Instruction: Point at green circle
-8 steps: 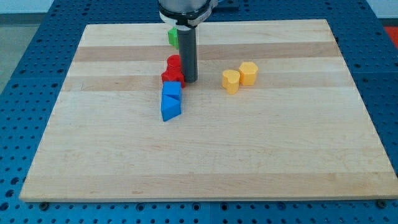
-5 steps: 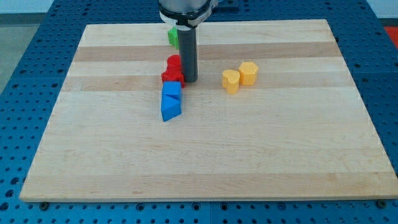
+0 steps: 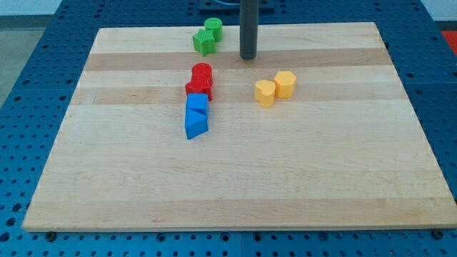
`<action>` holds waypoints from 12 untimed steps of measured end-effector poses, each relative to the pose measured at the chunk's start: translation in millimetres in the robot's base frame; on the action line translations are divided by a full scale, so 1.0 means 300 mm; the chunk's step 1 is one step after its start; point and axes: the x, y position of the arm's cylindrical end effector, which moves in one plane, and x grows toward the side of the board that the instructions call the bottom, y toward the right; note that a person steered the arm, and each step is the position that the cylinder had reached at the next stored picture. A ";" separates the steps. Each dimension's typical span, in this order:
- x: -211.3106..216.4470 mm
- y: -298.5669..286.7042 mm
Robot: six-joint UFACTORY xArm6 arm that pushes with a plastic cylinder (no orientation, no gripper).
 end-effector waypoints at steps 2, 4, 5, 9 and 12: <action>0.021 -0.174; 0.032 -0.434; -0.003 -0.577; -0.298 -0.507; -0.294 -0.266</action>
